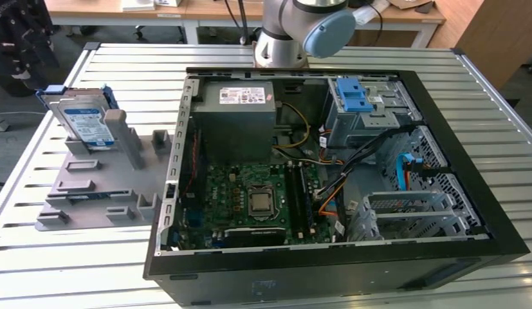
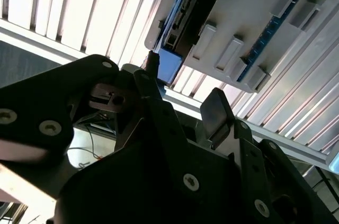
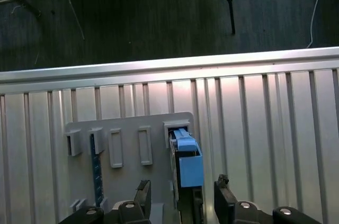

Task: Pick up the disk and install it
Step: 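Pick up the disk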

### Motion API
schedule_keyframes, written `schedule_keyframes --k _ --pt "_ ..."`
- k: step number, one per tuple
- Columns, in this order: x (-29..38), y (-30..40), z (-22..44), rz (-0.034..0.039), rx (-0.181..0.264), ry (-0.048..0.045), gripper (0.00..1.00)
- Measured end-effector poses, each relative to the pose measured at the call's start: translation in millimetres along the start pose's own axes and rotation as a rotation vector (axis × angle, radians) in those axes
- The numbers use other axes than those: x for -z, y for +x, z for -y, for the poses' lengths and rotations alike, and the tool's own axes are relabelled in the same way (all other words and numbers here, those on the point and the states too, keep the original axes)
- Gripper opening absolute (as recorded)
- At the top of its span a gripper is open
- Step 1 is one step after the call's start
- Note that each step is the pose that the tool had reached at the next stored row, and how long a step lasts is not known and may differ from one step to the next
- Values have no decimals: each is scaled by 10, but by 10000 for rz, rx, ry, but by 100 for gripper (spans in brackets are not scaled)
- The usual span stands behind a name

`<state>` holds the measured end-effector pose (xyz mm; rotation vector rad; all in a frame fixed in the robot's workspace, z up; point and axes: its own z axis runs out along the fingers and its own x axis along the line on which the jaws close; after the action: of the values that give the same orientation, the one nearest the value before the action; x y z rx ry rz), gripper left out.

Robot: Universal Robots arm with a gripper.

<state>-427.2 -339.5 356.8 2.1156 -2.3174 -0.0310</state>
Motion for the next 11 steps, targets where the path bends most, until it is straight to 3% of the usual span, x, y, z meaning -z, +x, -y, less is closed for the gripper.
schedule_keyframes --k 3,8,11 --pt "-55 -16 -15 -36 -1 5 59" --pt "-138 -52 -43 -182 -33 19 59" --pt "-180 -59 -57 -201 -34 20 59"
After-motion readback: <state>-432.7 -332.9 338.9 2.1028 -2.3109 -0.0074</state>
